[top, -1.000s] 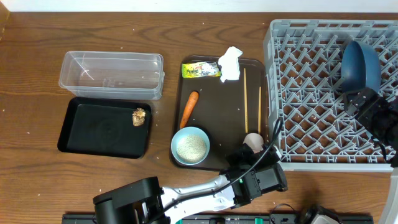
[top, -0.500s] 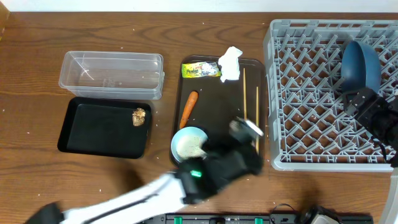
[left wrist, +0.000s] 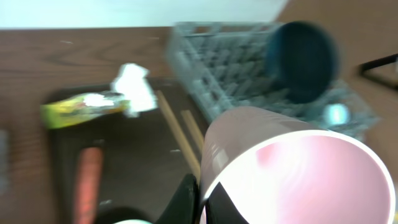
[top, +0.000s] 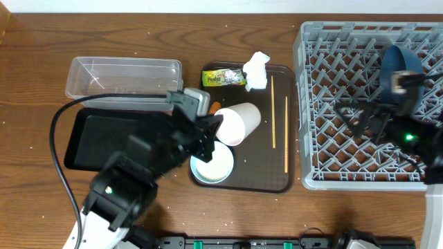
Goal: Sort waste into correct bins and load items into the dishwasher rack
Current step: 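Hold the pink cup out and grasp it with the right gripper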
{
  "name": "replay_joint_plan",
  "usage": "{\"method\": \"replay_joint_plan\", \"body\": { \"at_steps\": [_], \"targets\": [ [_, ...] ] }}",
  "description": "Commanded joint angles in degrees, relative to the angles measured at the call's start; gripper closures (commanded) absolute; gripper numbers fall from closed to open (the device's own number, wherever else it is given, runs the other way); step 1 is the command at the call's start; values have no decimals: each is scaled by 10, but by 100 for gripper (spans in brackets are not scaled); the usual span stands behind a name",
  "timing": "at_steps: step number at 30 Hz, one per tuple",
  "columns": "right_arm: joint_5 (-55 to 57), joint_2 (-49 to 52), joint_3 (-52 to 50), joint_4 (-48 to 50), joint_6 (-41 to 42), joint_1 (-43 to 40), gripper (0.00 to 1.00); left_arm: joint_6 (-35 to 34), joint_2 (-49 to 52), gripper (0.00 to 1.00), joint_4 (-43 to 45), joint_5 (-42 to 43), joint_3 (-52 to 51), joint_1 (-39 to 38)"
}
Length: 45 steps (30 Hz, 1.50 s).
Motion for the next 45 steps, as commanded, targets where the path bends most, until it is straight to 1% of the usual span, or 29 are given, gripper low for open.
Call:
{"method": "replay_joint_plan", "body": {
  "at_steps": [1,2,6,10,14,17,20,29,31,36,40,41,43,45],
  "targets": [
    [-127,0,4,2,-92,69,14,-33,23,94,28,271,2,67],
    [-131,0,4,4,-101,96,14,-40,34,94,43,320,2,90],
    [-140,0,4,27,-132,188,14,-74,80,94,108,466,2,153],
    [-140,0,4,58,-173,275,12,-98,130,94,177,572,2,191],
    [-121,2,4,107,-181,334,12,-140,172,94,237,646,2,197],
    [-66,7,4,132,-175,357,12,-148,188,94,249,680,2,196],
    [-1,12,4,141,-146,361,13,-148,187,94,249,690,2,196],
    [5,34,4,189,-146,361,14,-150,186,94,257,707,2,196],
    [-24,38,4,199,-154,362,12,-150,186,94,257,706,2,196],
    [-141,42,4,201,-197,362,12,-150,186,94,258,706,2,196],
    [-181,42,4,203,-202,362,17,-150,186,94,264,705,2,196],
    [-181,42,4,202,-202,362,18,-150,186,94,264,704,2,196],
    [-181,42,4,198,-202,362,24,-150,186,94,264,701,2,196],
    [-181,42,4,196,-202,362,26,-150,186,94,267,697,2,196]
  ]
}}
